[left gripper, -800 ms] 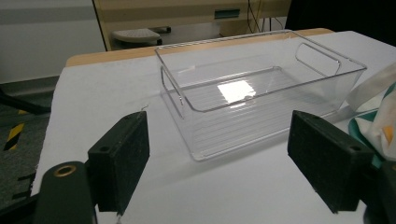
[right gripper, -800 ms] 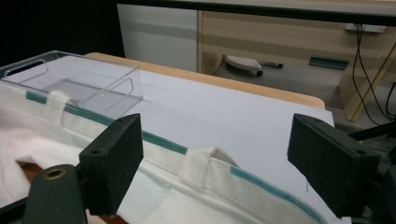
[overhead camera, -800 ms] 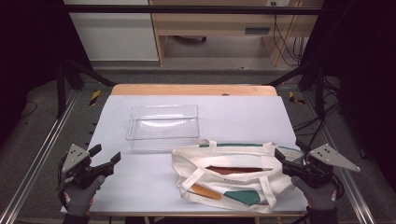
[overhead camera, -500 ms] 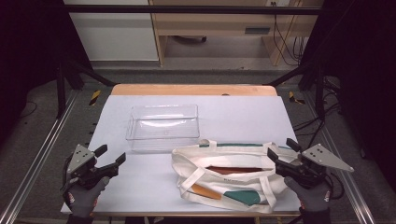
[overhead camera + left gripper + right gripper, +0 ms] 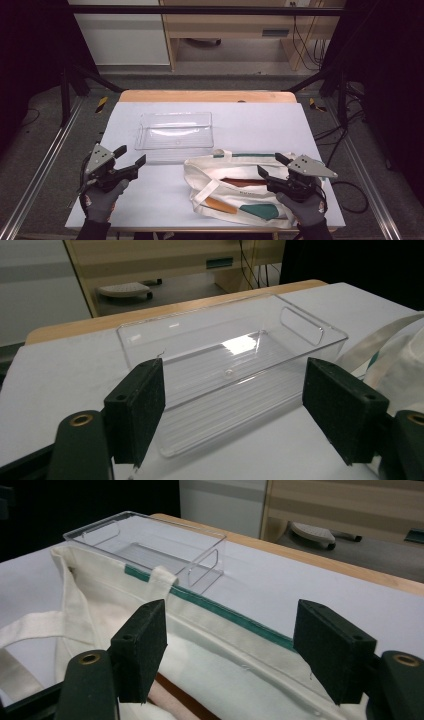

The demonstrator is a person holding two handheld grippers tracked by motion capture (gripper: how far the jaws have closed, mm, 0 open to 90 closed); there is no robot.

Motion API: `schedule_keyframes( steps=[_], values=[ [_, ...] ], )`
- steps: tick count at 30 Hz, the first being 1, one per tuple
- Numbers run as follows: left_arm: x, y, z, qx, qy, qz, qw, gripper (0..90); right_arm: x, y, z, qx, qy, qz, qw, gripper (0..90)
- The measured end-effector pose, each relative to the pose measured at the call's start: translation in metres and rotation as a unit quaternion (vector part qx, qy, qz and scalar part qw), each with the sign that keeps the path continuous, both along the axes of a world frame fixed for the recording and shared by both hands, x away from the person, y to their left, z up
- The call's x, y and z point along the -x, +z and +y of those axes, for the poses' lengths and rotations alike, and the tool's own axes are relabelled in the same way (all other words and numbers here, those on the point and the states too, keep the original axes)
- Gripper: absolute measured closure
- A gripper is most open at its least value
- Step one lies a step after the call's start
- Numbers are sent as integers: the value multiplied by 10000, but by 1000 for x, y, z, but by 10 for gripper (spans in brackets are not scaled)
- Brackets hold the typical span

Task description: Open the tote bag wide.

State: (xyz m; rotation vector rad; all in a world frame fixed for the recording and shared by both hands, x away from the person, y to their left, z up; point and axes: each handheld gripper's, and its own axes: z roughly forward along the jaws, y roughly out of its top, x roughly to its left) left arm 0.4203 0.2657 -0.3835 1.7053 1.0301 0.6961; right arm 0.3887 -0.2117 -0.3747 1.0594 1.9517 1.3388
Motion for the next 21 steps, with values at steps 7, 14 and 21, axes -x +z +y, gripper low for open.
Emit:
schedule_keyframes(
  steps=[7, 14, 21],
  values=[
    [-5, 4, -21, -3, -205, -41, 9998, 260, 7, -4, 13, -110, 328, 80, 9994, 331],
    [-11, 11, -50, -77, -528, -87, 9985, 291, 15, -13, 29, -76, 683, 254, 9973, 373],
    [-19, 11, -82, -202, -849, -30, 9962, 327, 16, -24, 41, -7, 864, 464, 9952, 418]
  ],
)
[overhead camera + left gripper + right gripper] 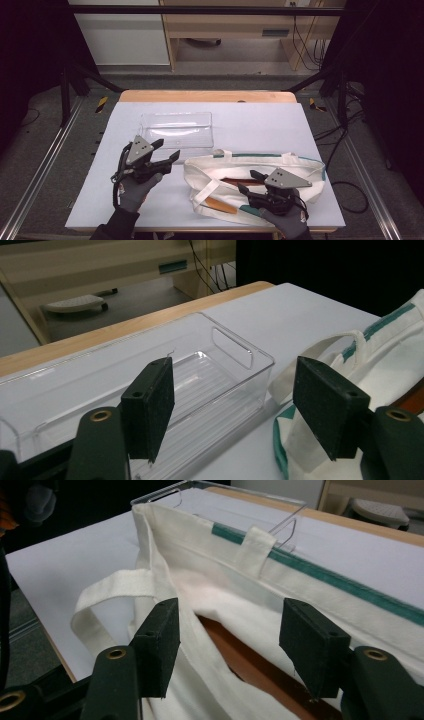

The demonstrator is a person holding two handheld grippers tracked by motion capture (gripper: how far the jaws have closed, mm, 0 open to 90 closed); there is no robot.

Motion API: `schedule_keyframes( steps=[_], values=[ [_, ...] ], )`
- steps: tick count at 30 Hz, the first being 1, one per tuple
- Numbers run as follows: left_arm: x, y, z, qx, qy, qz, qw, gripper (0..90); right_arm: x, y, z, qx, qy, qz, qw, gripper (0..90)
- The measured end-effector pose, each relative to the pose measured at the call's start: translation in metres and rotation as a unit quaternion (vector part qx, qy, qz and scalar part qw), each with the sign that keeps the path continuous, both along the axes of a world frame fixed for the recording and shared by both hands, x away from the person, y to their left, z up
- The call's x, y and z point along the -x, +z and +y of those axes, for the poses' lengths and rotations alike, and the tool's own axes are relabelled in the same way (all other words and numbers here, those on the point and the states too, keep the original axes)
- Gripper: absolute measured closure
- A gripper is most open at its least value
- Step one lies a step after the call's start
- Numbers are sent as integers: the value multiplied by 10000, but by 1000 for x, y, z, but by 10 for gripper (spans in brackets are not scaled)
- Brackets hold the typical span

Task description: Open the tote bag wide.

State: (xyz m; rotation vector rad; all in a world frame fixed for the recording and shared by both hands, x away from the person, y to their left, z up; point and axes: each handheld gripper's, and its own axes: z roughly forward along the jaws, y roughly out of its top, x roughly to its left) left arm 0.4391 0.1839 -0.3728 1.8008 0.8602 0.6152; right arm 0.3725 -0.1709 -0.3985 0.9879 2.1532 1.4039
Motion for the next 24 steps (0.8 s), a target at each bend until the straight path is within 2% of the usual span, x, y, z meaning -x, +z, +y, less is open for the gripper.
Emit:
schedule_keyframes(
  steps=[1, 7, 8, 10, 13, 16, 20, 21, 24],
  values=[
    [0, 0, 0, 0, 0, 0, 10000, 330, 0, 0, 0, 0, 0, 0, 10000, 418],
    [-9, -2, -29, -215, -285, 125, 9993, 335, 0, -11, 15, 194, 190, 120, 9996, 425],
    [-9, -2, -29, -215, -285, 125, 9993, 342, 0, -12, 17, 213, 216, 141, 9994, 425],
    [-13, -3, -40, -273, -449, 216, 9984, 369, 0, -14, 20, 231, 258, 164, 9993, 426],
    [-16, -7, -48, -403, -537, 302, 9973, 402, -1, -16, 22, 262, 282, 183, 9991, 432],
    [-19, -14, -57, -560, -688, 438, 9951, 475, -2, -19, 25, 322, 327, 222, 9987, 457],
    [-19, -18, -60, -623, -754, 515, 9939, 537, -3, -22, 27, 385, 327, 227, 9985, 497],
    [-19, -21, -61, -674, -818, 589, 9926, 594, -4, -22, 28, 413, 331, 206, 9984, 527],
    [-18, -23, -63, -698, -860, 618, 9919, 664, -5, -23, 28, 427, 321, 205, 9984, 556]
  ],
)
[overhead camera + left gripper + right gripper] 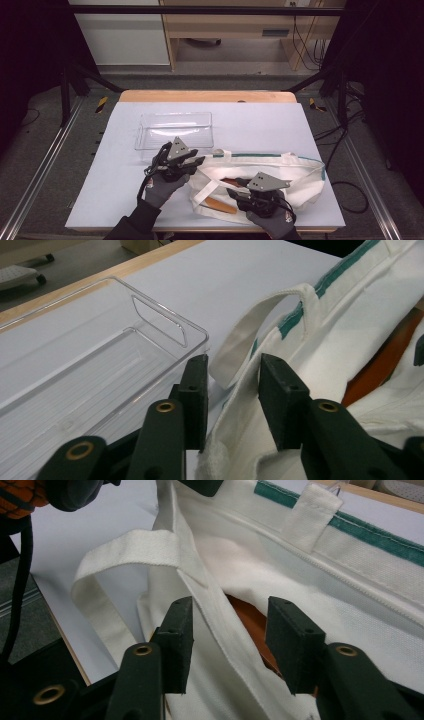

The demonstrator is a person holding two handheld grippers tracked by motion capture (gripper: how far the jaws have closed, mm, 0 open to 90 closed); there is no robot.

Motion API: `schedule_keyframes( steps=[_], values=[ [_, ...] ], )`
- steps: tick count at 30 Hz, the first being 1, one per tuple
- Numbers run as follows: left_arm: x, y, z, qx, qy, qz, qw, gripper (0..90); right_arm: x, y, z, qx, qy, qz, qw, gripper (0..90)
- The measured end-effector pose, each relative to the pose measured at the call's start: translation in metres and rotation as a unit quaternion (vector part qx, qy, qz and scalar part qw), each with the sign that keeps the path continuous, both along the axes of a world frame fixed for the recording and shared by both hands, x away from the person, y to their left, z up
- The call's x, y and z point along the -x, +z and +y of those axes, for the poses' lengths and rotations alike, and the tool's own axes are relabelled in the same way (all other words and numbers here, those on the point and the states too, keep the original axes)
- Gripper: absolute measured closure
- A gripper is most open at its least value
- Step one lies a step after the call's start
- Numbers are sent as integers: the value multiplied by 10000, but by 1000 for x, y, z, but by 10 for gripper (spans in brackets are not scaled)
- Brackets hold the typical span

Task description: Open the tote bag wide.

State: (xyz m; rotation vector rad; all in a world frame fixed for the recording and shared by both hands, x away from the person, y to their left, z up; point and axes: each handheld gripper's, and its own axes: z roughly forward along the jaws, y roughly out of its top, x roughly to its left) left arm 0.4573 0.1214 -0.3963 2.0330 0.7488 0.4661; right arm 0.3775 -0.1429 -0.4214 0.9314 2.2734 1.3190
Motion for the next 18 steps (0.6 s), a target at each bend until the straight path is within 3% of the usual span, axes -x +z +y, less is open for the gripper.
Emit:
schedule_keyframes(
  steps=[4, 7, 11, 18],
  values=[
    [1, -3, 2, 0, -49, 90, 9999, 756, -1, -2, 2, 30, 58, 41, 10000, 620],
    [2, -7, 6, 154, -155, 267, 9994, 835, -2, -3, 5, 116, 122, 119, 9998, 721],
    [2, -10, 7, 181, -149, 304, 9993, 869, -3, -4, 8, 219, 173, 281, 9992, 852],
    [5, -9, 1, 207, 269, 220, 9992, 878, 4, -3, 6, 148, 464, 512, 9975, 890]
  ],
)
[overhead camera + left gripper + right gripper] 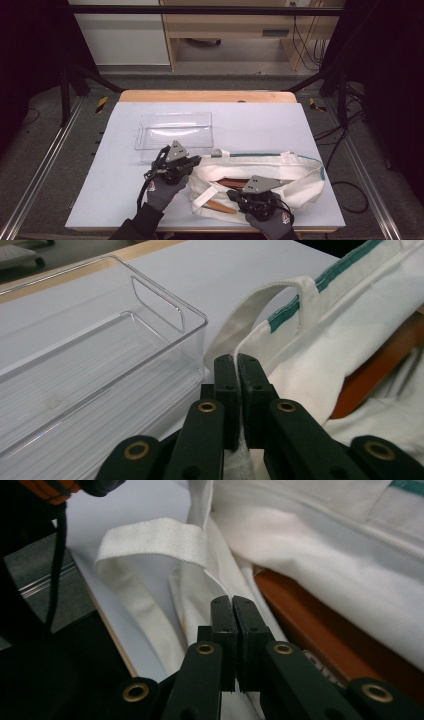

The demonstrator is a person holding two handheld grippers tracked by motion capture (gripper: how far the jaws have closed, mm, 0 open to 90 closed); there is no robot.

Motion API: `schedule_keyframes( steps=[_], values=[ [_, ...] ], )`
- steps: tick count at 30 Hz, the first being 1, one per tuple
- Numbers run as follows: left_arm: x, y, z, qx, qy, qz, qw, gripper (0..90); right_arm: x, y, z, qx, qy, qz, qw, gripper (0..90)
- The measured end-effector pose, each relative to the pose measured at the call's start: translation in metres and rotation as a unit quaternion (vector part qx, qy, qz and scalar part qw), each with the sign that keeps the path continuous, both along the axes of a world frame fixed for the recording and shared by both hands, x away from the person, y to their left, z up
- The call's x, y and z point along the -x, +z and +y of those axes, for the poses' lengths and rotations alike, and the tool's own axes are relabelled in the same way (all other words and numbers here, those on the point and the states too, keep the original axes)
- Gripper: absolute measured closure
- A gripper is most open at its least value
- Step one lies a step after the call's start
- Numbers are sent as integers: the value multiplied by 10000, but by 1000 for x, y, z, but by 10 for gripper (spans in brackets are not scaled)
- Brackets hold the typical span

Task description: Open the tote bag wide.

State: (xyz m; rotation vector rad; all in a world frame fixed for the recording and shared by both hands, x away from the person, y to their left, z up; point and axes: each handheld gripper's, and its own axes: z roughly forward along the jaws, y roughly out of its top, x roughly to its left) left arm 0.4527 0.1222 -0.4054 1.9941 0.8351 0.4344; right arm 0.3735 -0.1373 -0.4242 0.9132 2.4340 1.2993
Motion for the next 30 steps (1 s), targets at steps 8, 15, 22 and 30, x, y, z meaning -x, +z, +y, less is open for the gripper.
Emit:
schedule_keyframes(
  steps=[8, 15, 22, 30],
  values=[
    [-5, -10, -4, 357, 431, 51, 9984, 878, 10, -17, -4, -211, 163, 336, 9991, 890],
    [-1, -25, -4, 397, 574, -94, 9975, 877, 11, -33, -2, -106, 147, 457, 9988, 887],
    [1, -31, -5, 363, 505, -120, 9980, 859, 8, -51, 2, 1, 99, 525, 9986, 880],
    [7, -22, 1, 536, 361, -82, 9979, 695, 9, -45, -1, -54, 75, 503, 9987, 777]
  ],
)
